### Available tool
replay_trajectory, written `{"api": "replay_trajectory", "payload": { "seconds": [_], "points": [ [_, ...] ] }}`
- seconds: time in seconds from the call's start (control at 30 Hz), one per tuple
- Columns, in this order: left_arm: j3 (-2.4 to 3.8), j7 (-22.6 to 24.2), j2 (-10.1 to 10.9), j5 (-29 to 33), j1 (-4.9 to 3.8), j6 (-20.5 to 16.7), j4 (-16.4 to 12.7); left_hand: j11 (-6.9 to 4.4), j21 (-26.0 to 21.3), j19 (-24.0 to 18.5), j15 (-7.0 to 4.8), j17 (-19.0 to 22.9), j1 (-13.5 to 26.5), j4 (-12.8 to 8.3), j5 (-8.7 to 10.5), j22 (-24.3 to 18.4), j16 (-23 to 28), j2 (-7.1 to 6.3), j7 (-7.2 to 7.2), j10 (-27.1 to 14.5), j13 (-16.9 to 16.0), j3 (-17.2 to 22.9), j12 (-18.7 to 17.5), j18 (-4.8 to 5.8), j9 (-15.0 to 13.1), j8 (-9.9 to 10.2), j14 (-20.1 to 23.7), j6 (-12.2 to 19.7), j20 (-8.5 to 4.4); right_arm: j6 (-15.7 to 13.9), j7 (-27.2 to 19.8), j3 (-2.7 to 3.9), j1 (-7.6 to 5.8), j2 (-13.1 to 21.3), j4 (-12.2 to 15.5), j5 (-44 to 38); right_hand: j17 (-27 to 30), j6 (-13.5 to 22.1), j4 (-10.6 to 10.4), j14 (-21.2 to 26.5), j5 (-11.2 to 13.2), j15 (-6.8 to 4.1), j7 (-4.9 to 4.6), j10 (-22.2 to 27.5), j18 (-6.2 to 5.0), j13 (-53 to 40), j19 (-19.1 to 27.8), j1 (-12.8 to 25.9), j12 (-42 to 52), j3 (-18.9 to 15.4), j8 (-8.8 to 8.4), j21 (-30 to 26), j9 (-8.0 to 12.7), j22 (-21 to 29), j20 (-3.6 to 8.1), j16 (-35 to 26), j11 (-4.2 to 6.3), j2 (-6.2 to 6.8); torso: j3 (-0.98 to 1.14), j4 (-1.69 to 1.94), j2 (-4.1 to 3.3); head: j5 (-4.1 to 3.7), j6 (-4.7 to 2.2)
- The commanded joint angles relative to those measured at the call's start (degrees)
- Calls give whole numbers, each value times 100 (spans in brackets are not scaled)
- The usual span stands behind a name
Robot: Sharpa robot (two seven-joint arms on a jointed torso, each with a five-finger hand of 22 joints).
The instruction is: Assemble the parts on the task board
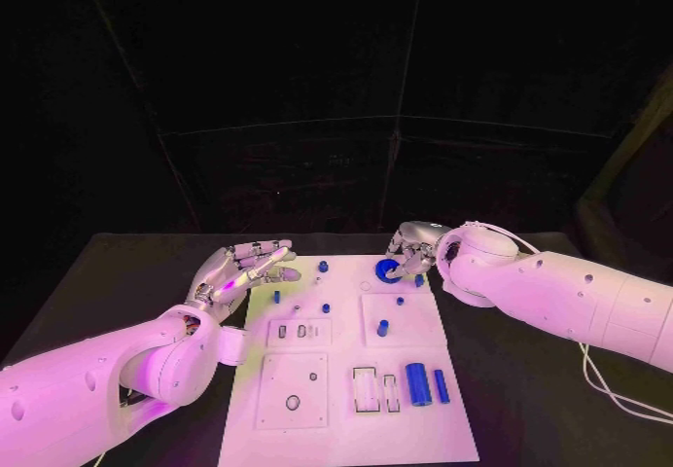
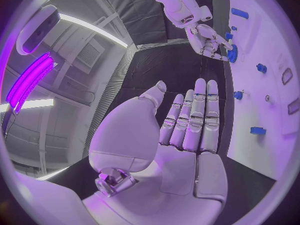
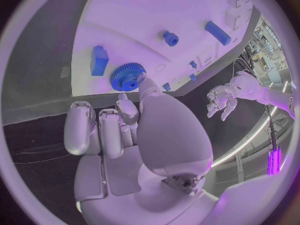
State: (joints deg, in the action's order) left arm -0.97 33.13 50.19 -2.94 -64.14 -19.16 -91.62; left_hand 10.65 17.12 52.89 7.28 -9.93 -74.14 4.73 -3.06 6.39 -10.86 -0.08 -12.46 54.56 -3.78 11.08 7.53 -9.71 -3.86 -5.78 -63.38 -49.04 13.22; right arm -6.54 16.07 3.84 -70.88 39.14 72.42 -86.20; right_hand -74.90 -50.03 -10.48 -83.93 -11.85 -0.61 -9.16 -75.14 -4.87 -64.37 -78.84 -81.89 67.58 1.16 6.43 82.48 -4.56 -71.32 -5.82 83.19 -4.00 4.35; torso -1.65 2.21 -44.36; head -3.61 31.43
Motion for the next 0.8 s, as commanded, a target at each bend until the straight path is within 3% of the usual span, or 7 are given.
{"api": "replay_trajectory", "payload": {
  "seconds": [0.03, 0.4, 0.53, 0.63, 0.8],
  "points": [
    [6, 11, -6, -18, -8, 82, -1, -5, -23, 2, 9, -11, -28, -46, -1, -9, 39, 34, -116, -31, 9, 7, -38, -78, 6, 39, 18, -36, 35, 153, -12, 2, -9, -2, -9, -166, -10, -58, 37, -331, 28, 26, 0, -23, 101, -8, -28, -46, 24, -12, 18, 24, -8, -5, -15, 29, 1, 4, -2, 2, 1, 3, 14],
    [5, -22, 1, -18, -8, 99, 15, -5, -24, 3, 9, -14, -33, -54, -1, -11, 42, 40, -115, -34, 9, 11, -41, -78, 7, 41, 18, -35, 35, 243, -5, 1, -9, -4, 8, -219, -32, -47, 78, -333, 50, 25, 0, -3, 102, 5, -30, -94, 2, -1, 16, 28, -4, -13, -13, 39, 1, 5, -2, 1, -4, -13, 35],
    [5, -30, 5, -18, -8, 103, 22, -5, -24, 3, 9, -14, -34, -55, -1, -11, 43, 41, -115, -34, 9, 12, -41, -78, 7, 42, 18, -35, 35, 244, -2, 1, -9, 2, 17, -242, -37, -90, 148, -331, 57, 20, 6, -3, 102, -20, -26, -193, 8, 57, 46, 29, -11, -15, -9, 41, 9, -51, -3, 1, 0, -19, 45],
    [5, -35, 6, -18, -8, 105, 31, -5, -24, 3, 9, -14, -34, -55, -1, -11, 43, 41, -115, -34, 9, 12, -41, -78, 7, 42, 18, -35, 35, 187, -7, 1, -9, 1, 22, -274, -44, -259, 304, -328, 534, -3, 27, 4, 102, -35, -23, -430, -5, 254, 139, 33, -39, -21, 10, 43, 31, -197, -4, -2, -2, -24, 48],
    [5, -41, 3, -18, -8, 110, 40, -5, -24, 3, 9, -14, -34, -55, -1, -11, 43, 41, -115, -34, 9, 12, -41, -78, 7, 42, 18, -35, 35, -122, -32, 0, -7, -19, 41, -459, -76, -622, 493, -333, 716, -49, 97, -35, 104, -99, -31, -658, 23, 585, 328, 43, -94, -44, 45, 55, 98, -395, -3, -1, -1, -28, 53]
  ]
}}
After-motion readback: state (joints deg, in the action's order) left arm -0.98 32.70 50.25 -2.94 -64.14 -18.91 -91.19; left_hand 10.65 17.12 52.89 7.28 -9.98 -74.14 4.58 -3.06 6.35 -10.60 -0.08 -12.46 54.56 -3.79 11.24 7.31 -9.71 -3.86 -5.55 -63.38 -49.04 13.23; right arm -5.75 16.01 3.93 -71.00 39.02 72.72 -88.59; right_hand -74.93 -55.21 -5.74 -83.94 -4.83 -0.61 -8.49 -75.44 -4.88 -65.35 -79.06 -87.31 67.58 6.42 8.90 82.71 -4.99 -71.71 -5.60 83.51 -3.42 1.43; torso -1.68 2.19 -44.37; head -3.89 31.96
